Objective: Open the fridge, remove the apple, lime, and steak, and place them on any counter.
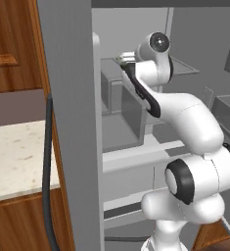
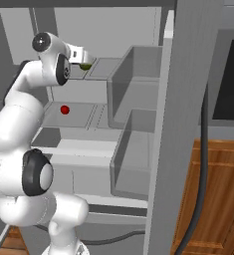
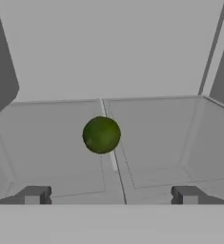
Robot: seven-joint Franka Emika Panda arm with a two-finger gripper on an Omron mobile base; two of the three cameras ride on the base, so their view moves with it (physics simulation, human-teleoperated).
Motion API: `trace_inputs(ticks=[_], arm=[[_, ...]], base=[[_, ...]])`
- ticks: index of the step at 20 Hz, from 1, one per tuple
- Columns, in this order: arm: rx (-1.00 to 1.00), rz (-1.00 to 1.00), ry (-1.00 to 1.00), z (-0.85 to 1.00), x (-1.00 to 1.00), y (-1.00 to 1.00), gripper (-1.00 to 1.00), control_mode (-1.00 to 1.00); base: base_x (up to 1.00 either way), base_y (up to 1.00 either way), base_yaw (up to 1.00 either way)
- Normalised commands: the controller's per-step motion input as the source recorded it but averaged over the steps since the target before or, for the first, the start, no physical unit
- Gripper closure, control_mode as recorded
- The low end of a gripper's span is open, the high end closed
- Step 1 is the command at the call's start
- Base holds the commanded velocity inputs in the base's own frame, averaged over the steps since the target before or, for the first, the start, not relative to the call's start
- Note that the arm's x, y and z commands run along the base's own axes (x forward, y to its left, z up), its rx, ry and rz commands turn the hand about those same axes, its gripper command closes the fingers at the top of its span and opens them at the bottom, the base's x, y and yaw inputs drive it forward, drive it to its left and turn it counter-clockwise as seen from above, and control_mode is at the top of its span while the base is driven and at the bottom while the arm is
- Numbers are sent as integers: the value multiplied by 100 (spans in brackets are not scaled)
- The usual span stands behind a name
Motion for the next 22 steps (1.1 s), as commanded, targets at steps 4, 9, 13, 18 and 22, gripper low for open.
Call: trace_inputs(ticks=[4,9,13,18,22], arm=[[5,-2,9,-15,69,0,-100,-100],[4,0,0,-34,60,0,-100,-100],[4,0,1,-41,56,0,-100,-100],[5,0,3,-27,49,1,-100,-100],[4,0,0,-13,54,8,-100,-100]], base=[[0,0,0],[0,0,0],[0,0,0],[0,0,0],[0,0,0]])
